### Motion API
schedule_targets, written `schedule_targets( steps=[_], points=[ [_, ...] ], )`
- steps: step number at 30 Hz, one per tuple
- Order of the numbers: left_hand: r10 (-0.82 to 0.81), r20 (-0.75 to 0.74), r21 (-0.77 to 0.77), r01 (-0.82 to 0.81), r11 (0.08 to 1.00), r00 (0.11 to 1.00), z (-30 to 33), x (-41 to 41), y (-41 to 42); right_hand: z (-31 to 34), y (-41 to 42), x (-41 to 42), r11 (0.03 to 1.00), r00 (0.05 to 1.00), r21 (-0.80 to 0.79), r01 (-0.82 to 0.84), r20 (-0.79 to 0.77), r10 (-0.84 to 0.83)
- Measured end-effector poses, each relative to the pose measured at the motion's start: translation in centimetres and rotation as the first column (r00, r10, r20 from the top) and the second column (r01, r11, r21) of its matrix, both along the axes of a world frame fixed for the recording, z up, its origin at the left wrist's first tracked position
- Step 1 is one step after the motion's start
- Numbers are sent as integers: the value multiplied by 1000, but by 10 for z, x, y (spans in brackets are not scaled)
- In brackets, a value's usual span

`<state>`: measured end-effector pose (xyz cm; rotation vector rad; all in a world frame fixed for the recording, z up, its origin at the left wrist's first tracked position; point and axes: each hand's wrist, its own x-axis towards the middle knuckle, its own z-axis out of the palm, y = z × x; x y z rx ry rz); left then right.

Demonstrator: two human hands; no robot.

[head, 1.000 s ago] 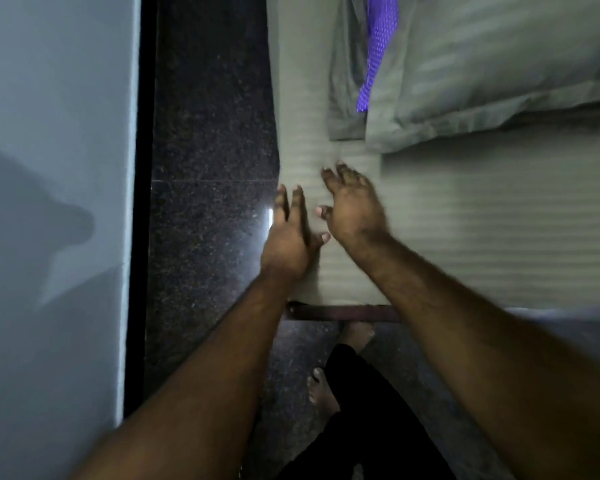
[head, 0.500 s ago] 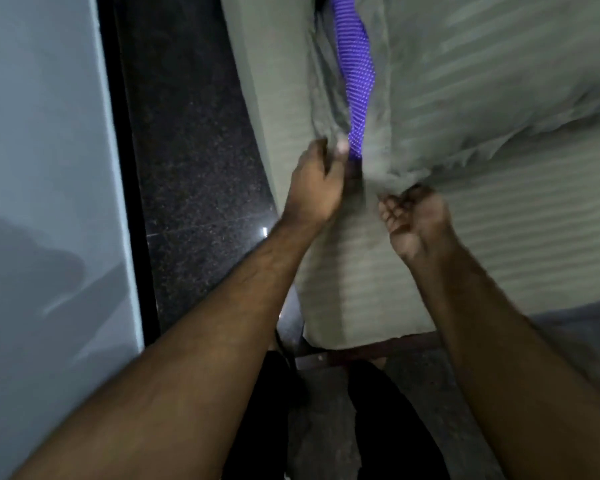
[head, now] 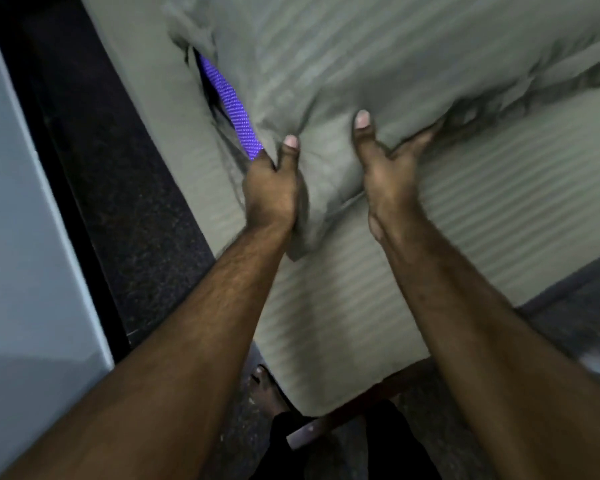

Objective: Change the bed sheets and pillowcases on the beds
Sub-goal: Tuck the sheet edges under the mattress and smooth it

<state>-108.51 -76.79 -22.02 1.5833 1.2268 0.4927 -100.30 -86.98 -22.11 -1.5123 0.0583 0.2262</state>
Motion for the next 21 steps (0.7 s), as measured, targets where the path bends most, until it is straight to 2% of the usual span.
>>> schedule_targets(
  steps=[2,3,5,7,10,12,14,16,18,19,21],
  points=[
    [220,129,12,-223,975,967,11,-7,14,-1,13,-5,997,998,-59,-53,34,55],
    [302,148,46,-312,949,942,13,-12,22,0,18,-10,991,995,-108,-79,43,85],
    [367,120,148,-382,912,922,16,-25,29,-1,26,-21,979,994,-186,-85,47,95],
    [355,52,190,-358,914,934,9,-37,22,0,26,-31,978,998,-200,-52,12,56],
    [238,-159,205,-204,957,958,5,-40,7,-13,12,-31,990,996,-141,-7,-94,-6],
    [130,-152,356,-69,932,980,16,-30,3,-23,-3,-20,997,976,-76,-1,-217,-16],
    [7,-80,610,43,791,997,30,-10,4,-29,-12,-7,1000,956,-19,-8,-294,2],
    [-187,-129,733,220,644,974,44,18,1,-31,-14,2,1000,946,-17,-12,-323,6],
    [-339,-340,631,480,610,877,49,43,-3,-33,-12,7,1000,943,-19,-23,-333,15],
    [-379,-431,517,569,639,819,46,52,-3,-34,-12,8,999,941,-15,-30,-339,23],
    [-433,-515,288,625,725,740,31,62,3,-37,-15,9,998,926,5,-65,-373,62]
  ],
)
